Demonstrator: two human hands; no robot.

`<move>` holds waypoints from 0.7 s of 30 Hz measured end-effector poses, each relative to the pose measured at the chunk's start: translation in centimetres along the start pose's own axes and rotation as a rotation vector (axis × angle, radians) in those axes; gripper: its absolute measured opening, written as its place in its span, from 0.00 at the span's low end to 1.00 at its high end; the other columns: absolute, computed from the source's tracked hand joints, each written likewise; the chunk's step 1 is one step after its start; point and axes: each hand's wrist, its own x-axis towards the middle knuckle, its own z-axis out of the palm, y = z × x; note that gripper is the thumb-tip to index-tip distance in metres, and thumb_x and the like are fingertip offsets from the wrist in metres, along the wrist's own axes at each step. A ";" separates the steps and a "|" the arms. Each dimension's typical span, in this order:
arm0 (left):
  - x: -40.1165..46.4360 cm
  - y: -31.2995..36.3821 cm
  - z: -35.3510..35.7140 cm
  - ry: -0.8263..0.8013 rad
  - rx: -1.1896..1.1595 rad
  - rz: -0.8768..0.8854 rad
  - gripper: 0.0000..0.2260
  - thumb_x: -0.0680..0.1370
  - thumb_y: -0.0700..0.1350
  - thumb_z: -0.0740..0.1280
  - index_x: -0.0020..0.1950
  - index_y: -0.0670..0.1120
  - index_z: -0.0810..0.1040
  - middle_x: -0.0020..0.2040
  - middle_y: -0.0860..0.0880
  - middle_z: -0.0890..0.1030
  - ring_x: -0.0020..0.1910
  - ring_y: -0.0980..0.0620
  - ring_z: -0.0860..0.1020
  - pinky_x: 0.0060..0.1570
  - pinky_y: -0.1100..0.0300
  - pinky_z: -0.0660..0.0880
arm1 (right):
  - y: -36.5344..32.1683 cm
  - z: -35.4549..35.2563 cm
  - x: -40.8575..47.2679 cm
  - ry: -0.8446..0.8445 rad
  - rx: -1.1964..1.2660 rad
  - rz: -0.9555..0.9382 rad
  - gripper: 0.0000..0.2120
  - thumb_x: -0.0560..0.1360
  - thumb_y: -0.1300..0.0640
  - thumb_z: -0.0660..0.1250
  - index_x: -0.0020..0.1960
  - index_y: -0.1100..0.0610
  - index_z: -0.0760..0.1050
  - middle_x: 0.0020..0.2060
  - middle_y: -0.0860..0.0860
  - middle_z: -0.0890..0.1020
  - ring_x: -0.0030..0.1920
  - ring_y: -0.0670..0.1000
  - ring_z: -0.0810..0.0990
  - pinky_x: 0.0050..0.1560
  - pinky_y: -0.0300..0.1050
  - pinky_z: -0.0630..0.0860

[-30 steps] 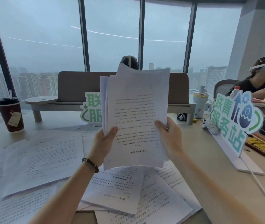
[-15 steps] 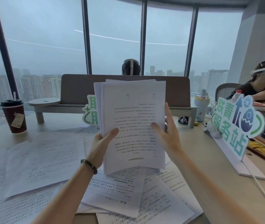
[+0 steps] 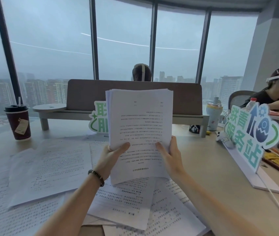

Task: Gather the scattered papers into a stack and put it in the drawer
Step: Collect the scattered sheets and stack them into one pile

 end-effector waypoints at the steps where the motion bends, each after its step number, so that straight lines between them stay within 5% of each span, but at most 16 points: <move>1: 0.1 -0.1 0.0 0.008 0.004 -0.002 0.05 0.78 0.42 0.70 0.51 0.46 0.84 0.46 0.46 0.87 0.45 0.47 0.86 0.42 0.53 0.83 | -0.1 0.1 0.0 -0.004 0.000 0.001 0.11 0.81 0.54 0.64 0.60 0.52 0.65 0.55 0.45 0.81 0.52 0.48 0.83 0.48 0.50 0.82; 6: 0.9 -0.5 -0.3 0.082 0.048 0.003 0.05 0.79 0.44 0.69 0.50 0.45 0.83 0.44 0.48 0.87 0.43 0.48 0.86 0.39 0.55 0.83 | -0.7 -0.5 0.9 -0.042 -0.120 0.014 0.12 0.79 0.62 0.61 0.61 0.52 0.66 0.54 0.47 0.80 0.53 0.48 0.80 0.48 0.48 0.77; 10: 2.0 -0.6 -1.1 0.111 0.136 -0.056 0.06 0.78 0.46 0.70 0.52 0.45 0.83 0.47 0.46 0.86 0.47 0.46 0.85 0.48 0.49 0.82 | -0.5 -1.1 2.0 -0.163 -0.108 0.104 0.17 0.79 0.59 0.62 0.66 0.46 0.69 0.57 0.44 0.81 0.57 0.49 0.81 0.57 0.54 0.79; 13: 2.3 -1.0 -1.9 0.039 0.080 -0.169 0.09 0.79 0.45 0.69 0.56 0.43 0.82 0.51 0.43 0.86 0.49 0.41 0.85 0.47 0.46 0.82 | -0.6 -1.6 2.4 -0.199 -0.144 0.197 0.12 0.83 0.51 0.58 0.63 0.47 0.76 0.56 0.45 0.82 0.56 0.49 0.81 0.58 0.53 0.79; 16: 2.6 -1.5 -3.0 0.004 0.078 -0.327 0.11 0.79 0.44 0.69 0.58 0.40 0.81 0.52 0.39 0.85 0.51 0.37 0.83 0.46 0.44 0.82 | -0.6 -2.4 2.9 -0.114 -0.361 0.294 0.22 0.83 0.41 0.53 0.54 0.55 0.80 0.51 0.53 0.83 0.47 0.52 0.82 0.51 0.50 0.79; 21: 4.2 -3.2 -5.2 0.048 0.442 -0.485 0.16 0.78 0.46 0.70 0.60 0.36 0.79 0.56 0.37 0.83 0.54 0.37 0.82 0.54 0.45 0.79 | 0.2 -3.5 2.9 -0.270 -1.022 0.306 0.24 0.83 0.44 0.52 0.62 0.61 0.76 0.58 0.57 0.81 0.55 0.56 0.78 0.52 0.47 0.73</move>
